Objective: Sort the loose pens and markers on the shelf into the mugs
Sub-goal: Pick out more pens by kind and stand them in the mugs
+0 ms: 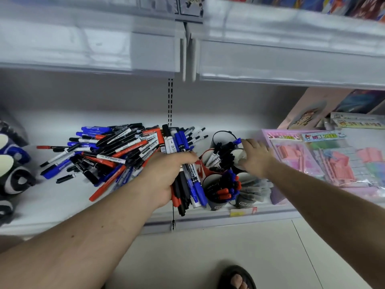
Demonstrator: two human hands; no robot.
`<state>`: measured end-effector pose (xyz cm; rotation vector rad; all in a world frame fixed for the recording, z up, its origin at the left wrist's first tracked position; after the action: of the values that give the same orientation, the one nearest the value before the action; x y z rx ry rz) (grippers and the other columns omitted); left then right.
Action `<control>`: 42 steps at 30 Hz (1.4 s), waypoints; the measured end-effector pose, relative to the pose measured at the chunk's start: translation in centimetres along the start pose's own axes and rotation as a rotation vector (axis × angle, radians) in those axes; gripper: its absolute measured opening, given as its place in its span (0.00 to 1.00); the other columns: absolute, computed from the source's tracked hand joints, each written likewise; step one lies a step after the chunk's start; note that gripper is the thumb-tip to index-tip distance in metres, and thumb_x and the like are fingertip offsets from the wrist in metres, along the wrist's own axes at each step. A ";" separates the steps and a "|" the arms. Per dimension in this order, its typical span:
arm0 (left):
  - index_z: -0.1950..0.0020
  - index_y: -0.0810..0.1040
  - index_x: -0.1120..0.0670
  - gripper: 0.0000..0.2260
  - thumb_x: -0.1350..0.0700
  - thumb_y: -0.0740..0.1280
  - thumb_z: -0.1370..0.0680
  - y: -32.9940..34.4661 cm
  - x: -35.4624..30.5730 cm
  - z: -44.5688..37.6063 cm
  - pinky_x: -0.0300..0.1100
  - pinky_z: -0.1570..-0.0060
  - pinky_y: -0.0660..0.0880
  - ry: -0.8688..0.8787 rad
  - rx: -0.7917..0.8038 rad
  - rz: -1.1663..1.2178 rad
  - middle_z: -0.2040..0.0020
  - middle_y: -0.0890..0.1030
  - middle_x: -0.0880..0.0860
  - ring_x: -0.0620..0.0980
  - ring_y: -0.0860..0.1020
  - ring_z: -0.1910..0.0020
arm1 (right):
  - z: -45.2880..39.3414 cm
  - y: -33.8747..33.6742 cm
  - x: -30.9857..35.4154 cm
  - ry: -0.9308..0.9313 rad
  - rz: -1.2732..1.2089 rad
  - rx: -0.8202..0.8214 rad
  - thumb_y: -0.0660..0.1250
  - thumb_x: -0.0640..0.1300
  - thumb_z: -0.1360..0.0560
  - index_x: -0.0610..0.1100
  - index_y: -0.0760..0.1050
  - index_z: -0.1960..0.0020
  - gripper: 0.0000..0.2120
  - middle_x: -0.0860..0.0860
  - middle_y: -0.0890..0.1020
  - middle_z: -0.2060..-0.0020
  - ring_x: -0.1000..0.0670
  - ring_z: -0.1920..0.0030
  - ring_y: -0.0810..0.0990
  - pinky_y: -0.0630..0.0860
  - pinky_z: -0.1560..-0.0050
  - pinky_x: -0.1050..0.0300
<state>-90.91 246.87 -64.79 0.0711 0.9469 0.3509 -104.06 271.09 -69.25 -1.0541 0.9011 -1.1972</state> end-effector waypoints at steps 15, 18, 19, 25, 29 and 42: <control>0.51 0.83 0.59 0.08 0.59 0.75 0.28 -2.1 -1.2 1.6 0.45 0.67 0.78 0.020 0.054 -0.012 0.62 0.80 0.57 0.54 0.78 0.66 | 2.0 4.6 0.3 -0.105 0.361 0.109 0.35 0.67 0.22 0.43 0.32 0.21 0.39 0.46 0.34 0.22 0.46 0.22 0.33 0.34 0.25 0.37; 0.55 0.84 0.57 0.05 0.59 0.76 0.29 -2.2 -1.1 2.0 0.52 0.60 0.80 0.020 0.070 0.034 0.60 0.80 0.58 0.57 0.79 0.62 | 2.5 3.2 0.0 -0.046 0.321 0.143 0.37 0.67 0.21 0.43 0.32 0.21 0.38 0.46 0.33 0.23 0.46 0.22 0.33 0.34 0.26 0.38; 0.56 0.84 0.57 0.04 0.59 0.76 0.29 -2.1 -1.2 2.2 0.51 0.60 0.80 0.029 0.078 0.045 0.61 0.80 0.58 0.57 0.80 0.62 | 2.8 2.1 0.6 -0.047 0.288 0.117 0.37 0.67 0.21 0.44 0.33 0.21 0.38 0.46 0.34 0.22 0.46 0.22 0.34 0.35 0.25 0.38; 0.55 0.85 0.57 0.10 0.60 0.74 0.35 -1.0 -2.6 5.0 0.43 0.70 0.78 0.093 0.262 0.110 0.62 0.82 0.56 0.53 0.81 0.68 | 8.6 -8.2 8.4 -0.079 -0.291 -0.123 0.60 0.58 0.21 0.44 0.76 0.38 0.21 0.44 0.79 0.38 0.44 0.38 0.77 0.72 0.37 0.48; 0.59 0.86 0.55 0.11 0.57 0.74 0.41 -0.8 -3.8 6.8 0.42 0.65 0.78 0.171 0.384 0.089 0.61 0.84 0.54 0.52 0.82 0.64 | 16.6 -11.1 14.0 -0.063 -0.913 0.058 0.66 0.50 0.22 0.47 0.81 0.55 0.09 0.45 0.84 0.56 0.54 0.64 0.80 0.74 0.64 0.59; 0.49 0.81 0.56 0.14 0.73 0.68 0.27 -1.4 -3.0 11.4 0.38 0.54 0.77 0.312 0.604 -0.325 0.59 0.85 0.50 0.46 0.83 0.56 | 22.3 -13.7 18.1 -0.034 -0.992 -0.187 0.77 0.48 0.30 0.44 0.80 0.60 0.09 0.50 0.82 0.71 0.55 0.73 0.76 0.75 0.67 0.53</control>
<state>-82.91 245.63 -56.08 0.4181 1.3275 -0.2418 -83.85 255.97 -49.88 -1.7614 0.4387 -1.9053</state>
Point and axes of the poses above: each hand's wrist, its own z-axis away from the middle knuckle, its own y-axis out of the palm, x = y × z, the point moved 8 cm from there along -z, towards the middle knuckle
